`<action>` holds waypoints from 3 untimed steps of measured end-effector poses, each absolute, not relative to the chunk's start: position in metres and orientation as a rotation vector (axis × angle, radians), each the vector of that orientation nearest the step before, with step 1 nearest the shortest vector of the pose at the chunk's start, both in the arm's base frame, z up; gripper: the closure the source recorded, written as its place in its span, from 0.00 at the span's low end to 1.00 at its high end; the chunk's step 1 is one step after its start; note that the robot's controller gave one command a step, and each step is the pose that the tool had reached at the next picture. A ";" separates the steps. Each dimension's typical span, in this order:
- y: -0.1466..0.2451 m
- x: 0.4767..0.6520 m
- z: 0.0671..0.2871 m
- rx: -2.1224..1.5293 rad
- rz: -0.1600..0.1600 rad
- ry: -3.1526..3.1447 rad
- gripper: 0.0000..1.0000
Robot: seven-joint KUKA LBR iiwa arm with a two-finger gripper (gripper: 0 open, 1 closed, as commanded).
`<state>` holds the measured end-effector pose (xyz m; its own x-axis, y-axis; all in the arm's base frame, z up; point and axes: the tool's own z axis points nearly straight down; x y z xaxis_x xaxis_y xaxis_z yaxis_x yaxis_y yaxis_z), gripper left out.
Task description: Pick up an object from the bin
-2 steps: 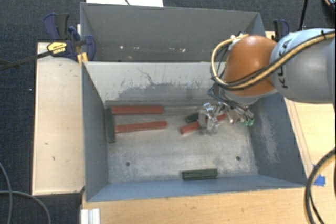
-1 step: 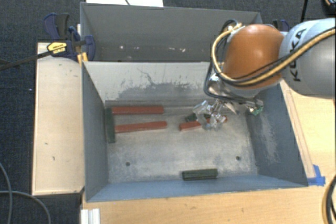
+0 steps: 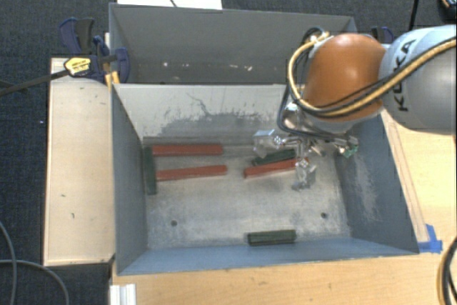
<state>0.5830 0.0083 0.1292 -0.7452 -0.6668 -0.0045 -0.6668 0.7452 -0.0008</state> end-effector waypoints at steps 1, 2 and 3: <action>0.013 0.594 0.159 -1.246 -0.002 2.876 0.00; -0.015 0.590 0.153 -0.744 0.000 3.051 0.00; 0.034 0.584 0.094 -0.520 0.005 3.100 0.00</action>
Offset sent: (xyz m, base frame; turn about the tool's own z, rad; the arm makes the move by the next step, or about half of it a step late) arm 0.0098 0.0042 0.0277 -0.0896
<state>0.5838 0.0337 0.0940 -0.9453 -0.3261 0.0009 -0.3261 0.9453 0.0035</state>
